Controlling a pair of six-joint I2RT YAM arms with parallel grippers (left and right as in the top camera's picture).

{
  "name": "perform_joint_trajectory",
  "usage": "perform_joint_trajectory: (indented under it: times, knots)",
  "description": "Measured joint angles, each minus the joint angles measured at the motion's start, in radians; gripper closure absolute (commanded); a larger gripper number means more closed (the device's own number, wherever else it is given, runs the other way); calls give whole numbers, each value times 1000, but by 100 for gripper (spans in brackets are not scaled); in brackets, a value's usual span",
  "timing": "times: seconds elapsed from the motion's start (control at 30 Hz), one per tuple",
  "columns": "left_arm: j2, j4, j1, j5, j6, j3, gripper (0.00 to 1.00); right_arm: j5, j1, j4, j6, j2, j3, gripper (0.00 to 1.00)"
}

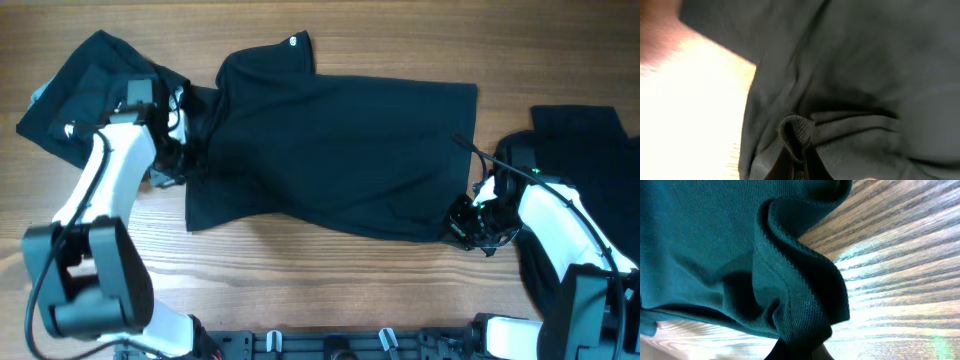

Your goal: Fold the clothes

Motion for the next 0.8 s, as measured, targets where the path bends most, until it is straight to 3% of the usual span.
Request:
perform_joint_trajectory:
  times: [0.27,0.47,0.8]
  knots:
    - [-80,45,-1,58,0,34,96,0,-26,66,35,0,0,96]
    - [-80,176,-52,73,0,35,96,-12,-26,111,72,0,0,96]
    - [-80,181,-87,21,0,35,96,-166,-46,247,95,0,0,96]
